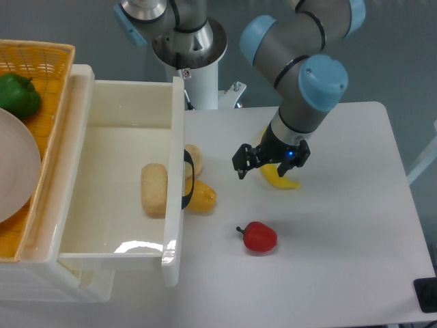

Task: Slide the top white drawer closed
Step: 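Swing the gripper toward the open white drawer's front handle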

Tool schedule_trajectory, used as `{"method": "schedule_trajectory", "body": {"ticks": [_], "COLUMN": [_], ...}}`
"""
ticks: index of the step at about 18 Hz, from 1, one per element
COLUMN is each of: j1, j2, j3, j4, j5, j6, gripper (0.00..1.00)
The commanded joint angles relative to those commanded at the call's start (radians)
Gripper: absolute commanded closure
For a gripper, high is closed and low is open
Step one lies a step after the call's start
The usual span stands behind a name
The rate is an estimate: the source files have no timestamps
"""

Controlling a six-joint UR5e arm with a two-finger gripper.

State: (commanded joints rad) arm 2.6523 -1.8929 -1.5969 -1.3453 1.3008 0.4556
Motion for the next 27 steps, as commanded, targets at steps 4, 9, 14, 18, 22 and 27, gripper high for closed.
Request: {"method": "schedule_trajectory", "body": {"ticks": [4,9,14,18,22,27], "j1": [-0.005,-0.044,-0.063,-0.066,-0.080,-0.101], "j2": [-0.020,-0.040,-0.052,-0.057,-0.066,-0.068], "j3": [-0.002,-0.005,-0.018,-0.018,-0.020,-0.020], "j4": [0.023,0.029,0.043,0.043,0.043,0.043], "j5": [-0.008,-0.006,-0.006,-0.006,-0.006,-0.006], "j6": [0.002,0.003,-0.003,-0.003,-0.003,-0.005], "gripper": [0.00,0.00,0.00,0.00,0.00,0.00]}}
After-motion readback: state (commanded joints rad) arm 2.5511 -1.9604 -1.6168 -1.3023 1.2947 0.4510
